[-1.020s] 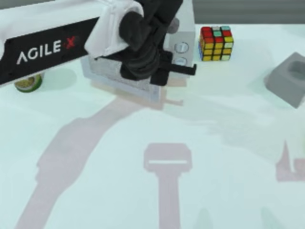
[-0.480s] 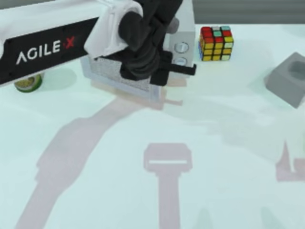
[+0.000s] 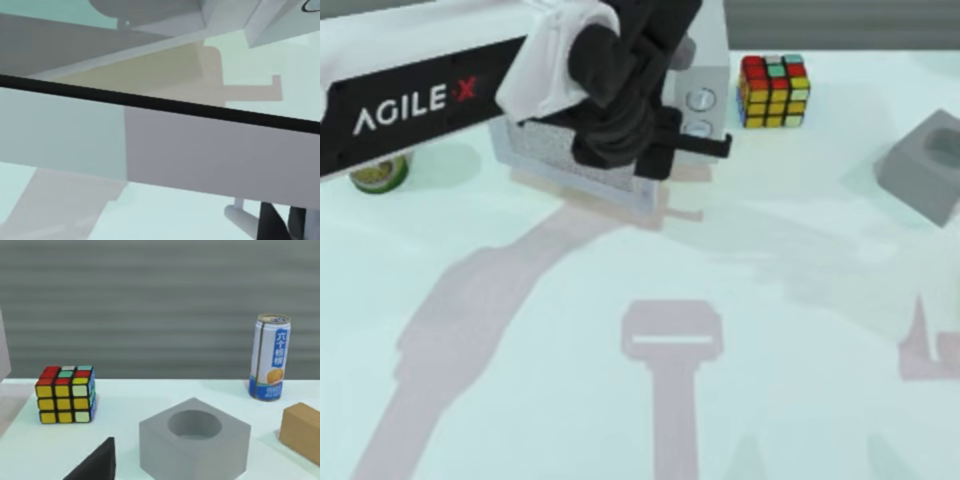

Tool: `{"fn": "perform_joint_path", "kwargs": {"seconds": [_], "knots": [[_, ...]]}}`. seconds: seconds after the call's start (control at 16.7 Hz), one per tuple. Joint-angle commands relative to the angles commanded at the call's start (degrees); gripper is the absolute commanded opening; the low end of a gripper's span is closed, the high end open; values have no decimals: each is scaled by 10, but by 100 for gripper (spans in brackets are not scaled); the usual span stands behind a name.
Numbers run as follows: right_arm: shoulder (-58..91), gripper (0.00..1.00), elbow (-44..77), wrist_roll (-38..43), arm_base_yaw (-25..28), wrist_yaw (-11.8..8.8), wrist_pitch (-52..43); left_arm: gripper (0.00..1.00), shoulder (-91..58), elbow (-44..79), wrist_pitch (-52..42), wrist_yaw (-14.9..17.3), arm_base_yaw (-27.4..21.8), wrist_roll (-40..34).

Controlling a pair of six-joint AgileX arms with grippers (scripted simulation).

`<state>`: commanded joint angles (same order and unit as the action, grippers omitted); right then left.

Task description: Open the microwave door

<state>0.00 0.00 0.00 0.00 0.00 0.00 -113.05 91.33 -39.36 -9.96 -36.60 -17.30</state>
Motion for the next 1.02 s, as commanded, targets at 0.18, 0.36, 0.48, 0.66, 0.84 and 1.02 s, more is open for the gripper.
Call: {"fn": "perform_joint_path", "kwargs": {"seconds": [0.18, 0.36, 0.48, 0.66, 0.84, 1.02], "knots": [[0, 100, 0, 0, 0, 0, 0, 0, 0, 0, 0, 0, 0, 0], [0, 100, 0, 0, 0, 0, 0, 0, 0, 0, 0, 0, 0, 0], [0, 100, 0, 0, 0, 0, 0, 0, -1, -3, 1, 4, -3, 0], [0, 100, 0, 0, 0, 0, 0, 0, 21, -32, 13, 18, 4, 29], [0, 100, 0, 0, 0, 0, 0, 0, 46, -65, 27, 35, 13, 63], [0, 100, 0, 0, 0, 0, 0, 0, 50, -69, 29, 38, 14, 68]]}}
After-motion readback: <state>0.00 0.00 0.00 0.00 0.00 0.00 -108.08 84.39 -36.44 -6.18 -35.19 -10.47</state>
